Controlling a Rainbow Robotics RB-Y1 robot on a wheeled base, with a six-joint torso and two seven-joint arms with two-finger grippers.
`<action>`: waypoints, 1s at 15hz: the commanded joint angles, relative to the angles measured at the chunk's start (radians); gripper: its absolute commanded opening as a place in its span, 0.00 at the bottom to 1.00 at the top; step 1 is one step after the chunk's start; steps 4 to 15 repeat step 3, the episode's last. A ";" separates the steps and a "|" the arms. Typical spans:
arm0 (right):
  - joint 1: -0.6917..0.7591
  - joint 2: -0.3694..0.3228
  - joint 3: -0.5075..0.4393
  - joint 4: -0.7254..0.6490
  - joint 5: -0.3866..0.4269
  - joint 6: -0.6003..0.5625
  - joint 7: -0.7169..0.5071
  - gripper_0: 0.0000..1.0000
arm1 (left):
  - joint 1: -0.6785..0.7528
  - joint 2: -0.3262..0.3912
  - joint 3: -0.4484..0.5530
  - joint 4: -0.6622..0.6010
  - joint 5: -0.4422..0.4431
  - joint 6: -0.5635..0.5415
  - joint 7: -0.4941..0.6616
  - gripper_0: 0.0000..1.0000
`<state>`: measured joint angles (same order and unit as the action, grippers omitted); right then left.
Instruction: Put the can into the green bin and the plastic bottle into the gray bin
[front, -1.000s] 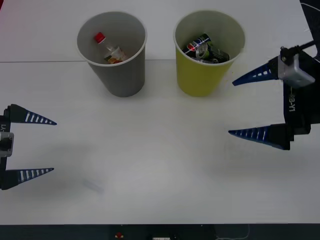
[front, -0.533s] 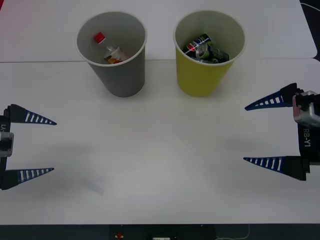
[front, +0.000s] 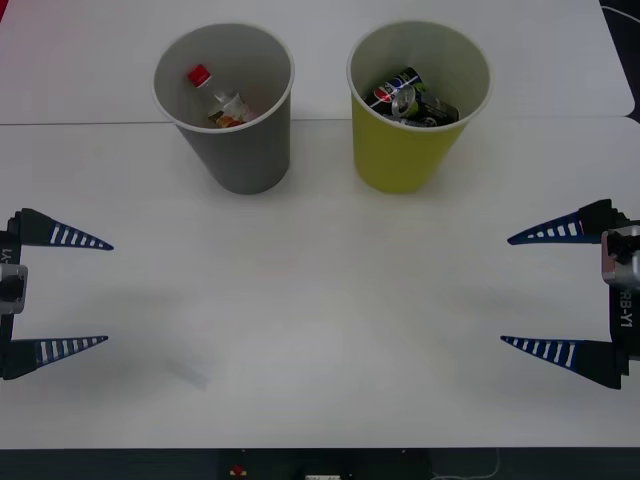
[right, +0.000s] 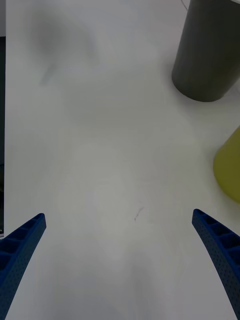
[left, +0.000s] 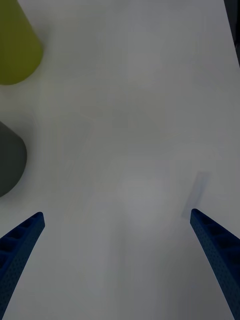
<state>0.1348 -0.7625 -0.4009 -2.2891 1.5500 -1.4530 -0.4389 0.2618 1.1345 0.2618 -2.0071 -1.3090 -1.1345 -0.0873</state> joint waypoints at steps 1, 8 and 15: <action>0.002 0.002 -0.001 0.000 0.007 -0.001 0.000 1.00 | 0.000 0.000 0.000 0.000 0.000 0.000 0.000 1.00; 0.003 0.000 -0.001 0.000 0.010 -0.001 -0.004 1.00 | 0.000 0.000 0.000 0.000 0.000 0.000 0.000 1.00; 0.003 0.000 -0.001 0.000 0.010 -0.001 -0.004 1.00 | 0.000 0.000 0.000 0.000 0.000 0.000 0.000 1.00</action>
